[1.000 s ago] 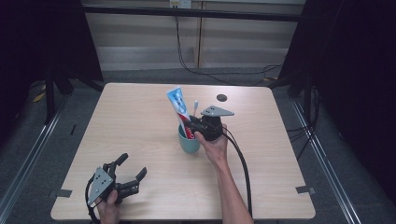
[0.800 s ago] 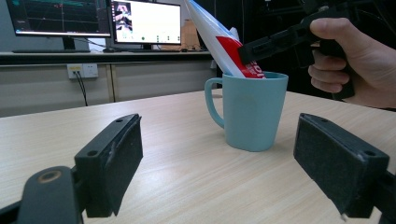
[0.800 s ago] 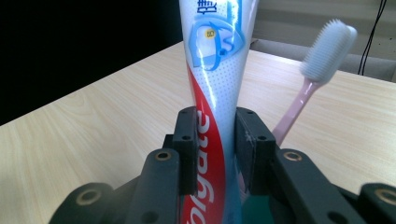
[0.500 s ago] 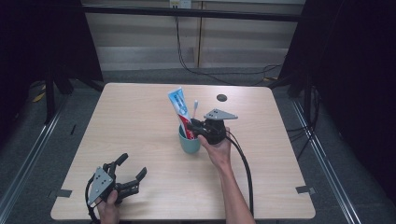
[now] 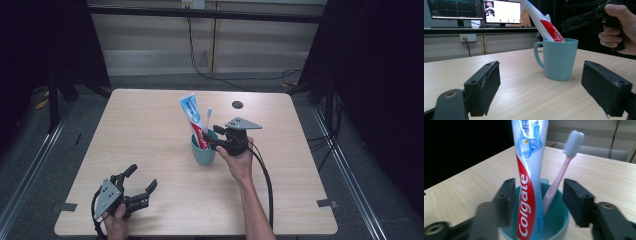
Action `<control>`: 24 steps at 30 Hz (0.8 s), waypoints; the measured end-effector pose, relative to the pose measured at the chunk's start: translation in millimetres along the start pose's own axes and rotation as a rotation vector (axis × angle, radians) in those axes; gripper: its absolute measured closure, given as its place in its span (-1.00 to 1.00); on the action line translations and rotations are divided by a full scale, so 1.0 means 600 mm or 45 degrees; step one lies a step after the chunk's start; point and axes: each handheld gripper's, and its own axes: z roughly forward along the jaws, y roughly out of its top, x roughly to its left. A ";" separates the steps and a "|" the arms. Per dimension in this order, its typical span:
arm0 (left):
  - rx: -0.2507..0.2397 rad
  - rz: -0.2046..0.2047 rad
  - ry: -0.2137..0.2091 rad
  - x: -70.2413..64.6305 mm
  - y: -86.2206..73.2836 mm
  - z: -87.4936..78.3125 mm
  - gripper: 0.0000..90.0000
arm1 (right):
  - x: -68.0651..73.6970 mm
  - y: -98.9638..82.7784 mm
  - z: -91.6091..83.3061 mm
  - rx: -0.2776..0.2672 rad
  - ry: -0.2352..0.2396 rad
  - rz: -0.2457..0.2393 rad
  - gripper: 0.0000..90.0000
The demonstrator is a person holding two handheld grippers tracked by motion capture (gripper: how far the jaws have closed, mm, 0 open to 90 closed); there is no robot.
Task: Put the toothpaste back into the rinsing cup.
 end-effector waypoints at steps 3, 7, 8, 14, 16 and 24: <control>-0.003 -0.002 0.003 0.000 0.000 0.000 -0.65 | 0.003 -0.003 -0.006 0.010 -0.031 -0.016 -0.25; -0.005 -0.007 0.008 -0.001 0.000 0.001 -0.66 | 0.002 -0.009 -0.018 0.015 -0.056 -0.010 -0.43; -0.003 -0.003 0.008 0.000 0.000 0.000 -0.66 | 0.001 -0.011 -0.021 0.009 -0.061 -0.002 -0.44; -0.007 -0.013 0.015 -0.001 0.000 0.001 -0.65 | -0.004 -0.019 -0.048 -0.022 -0.097 0.035 -0.59; -0.006 -0.014 0.024 -0.001 0.000 0.002 -0.65 | -0.004 -0.022 -0.059 -0.033 -0.109 0.049 -0.62; -0.001 -0.014 0.040 -0.001 0.000 0.002 -0.65 | -0.017 -0.036 -0.098 -0.033 -0.194 0.052 -0.69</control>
